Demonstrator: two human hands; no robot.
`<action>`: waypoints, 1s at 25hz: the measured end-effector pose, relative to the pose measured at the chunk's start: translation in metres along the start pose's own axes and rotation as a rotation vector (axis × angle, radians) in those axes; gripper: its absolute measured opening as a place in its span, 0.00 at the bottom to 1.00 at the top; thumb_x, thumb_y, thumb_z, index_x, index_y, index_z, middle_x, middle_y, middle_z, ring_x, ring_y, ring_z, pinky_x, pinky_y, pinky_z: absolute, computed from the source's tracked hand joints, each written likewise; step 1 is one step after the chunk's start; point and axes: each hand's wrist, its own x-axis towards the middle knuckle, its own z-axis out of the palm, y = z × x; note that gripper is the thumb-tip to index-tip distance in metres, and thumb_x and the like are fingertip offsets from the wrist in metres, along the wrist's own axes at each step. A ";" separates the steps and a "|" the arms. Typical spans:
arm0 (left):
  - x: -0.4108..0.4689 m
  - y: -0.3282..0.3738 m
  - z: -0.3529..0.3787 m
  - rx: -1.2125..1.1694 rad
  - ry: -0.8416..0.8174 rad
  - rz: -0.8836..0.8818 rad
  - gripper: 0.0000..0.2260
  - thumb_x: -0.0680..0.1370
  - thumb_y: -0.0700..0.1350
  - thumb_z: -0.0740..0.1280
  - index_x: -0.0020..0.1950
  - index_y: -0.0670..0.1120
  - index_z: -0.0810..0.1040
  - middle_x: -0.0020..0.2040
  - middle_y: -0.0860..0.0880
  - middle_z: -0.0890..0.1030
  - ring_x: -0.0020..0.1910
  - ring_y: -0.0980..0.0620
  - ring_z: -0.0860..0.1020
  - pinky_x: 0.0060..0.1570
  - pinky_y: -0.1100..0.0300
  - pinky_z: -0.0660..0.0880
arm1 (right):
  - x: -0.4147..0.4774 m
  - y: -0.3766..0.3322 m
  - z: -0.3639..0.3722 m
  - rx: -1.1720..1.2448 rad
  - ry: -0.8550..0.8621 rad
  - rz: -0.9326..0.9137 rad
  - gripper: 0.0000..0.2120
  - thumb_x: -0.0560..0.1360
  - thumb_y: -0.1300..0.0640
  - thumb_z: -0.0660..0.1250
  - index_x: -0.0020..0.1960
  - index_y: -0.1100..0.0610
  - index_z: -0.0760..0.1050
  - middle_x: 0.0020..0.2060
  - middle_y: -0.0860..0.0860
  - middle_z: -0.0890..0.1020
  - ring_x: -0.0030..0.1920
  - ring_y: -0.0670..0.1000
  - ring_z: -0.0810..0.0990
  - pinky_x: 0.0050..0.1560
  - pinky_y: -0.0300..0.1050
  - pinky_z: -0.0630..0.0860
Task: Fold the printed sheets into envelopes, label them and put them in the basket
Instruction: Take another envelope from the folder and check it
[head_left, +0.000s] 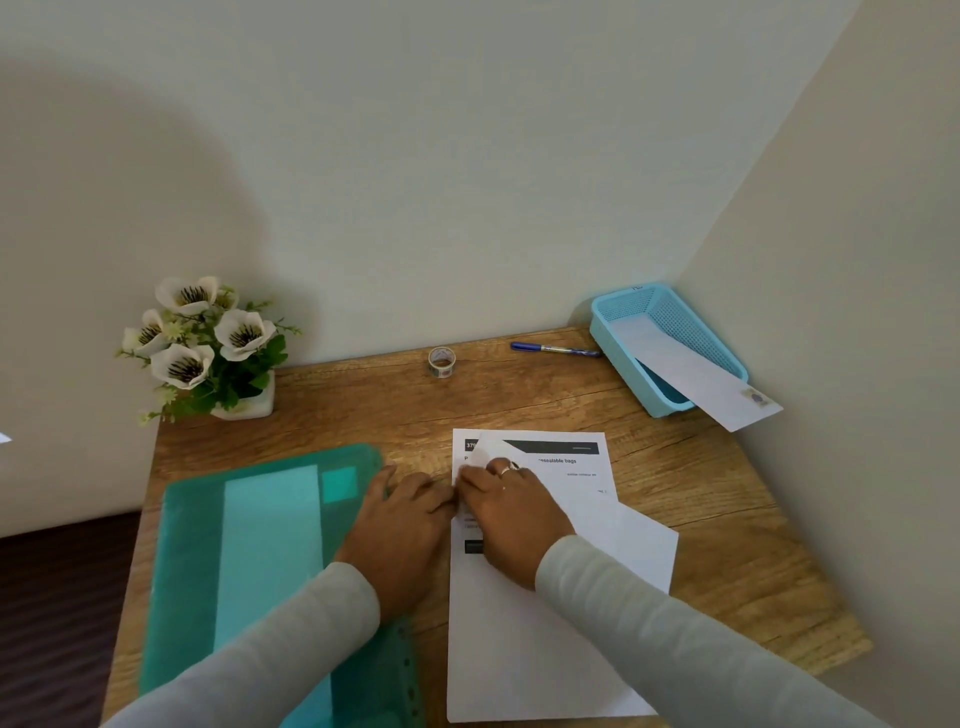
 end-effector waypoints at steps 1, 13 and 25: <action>0.000 0.000 0.001 -0.013 0.005 -0.003 0.28 0.81 0.59 0.62 0.79 0.55 0.62 0.80 0.52 0.63 0.79 0.45 0.58 0.77 0.36 0.44 | -0.006 0.000 0.005 0.020 0.019 0.003 0.28 0.74 0.60 0.71 0.73 0.55 0.70 0.70 0.53 0.74 0.66 0.61 0.74 0.66 0.56 0.74; 0.037 0.002 -0.014 -0.055 0.047 -0.044 0.24 0.84 0.54 0.58 0.80 0.53 0.62 0.78 0.50 0.66 0.78 0.44 0.59 0.78 0.41 0.48 | 0.012 0.032 -0.005 0.062 -0.029 0.181 0.38 0.74 0.52 0.75 0.79 0.50 0.63 0.77 0.49 0.68 0.74 0.57 0.66 0.75 0.55 0.64; 0.014 -0.002 -0.005 -0.020 0.021 0.001 0.25 0.82 0.56 0.62 0.78 0.54 0.66 0.77 0.52 0.68 0.77 0.46 0.61 0.78 0.40 0.45 | 0.009 0.025 -0.013 0.047 -0.084 0.141 0.35 0.74 0.56 0.74 0.77 0.49 0.64 0.74 0.51 0.70 0.70 0.60 0.71 0.69 0.56 0.72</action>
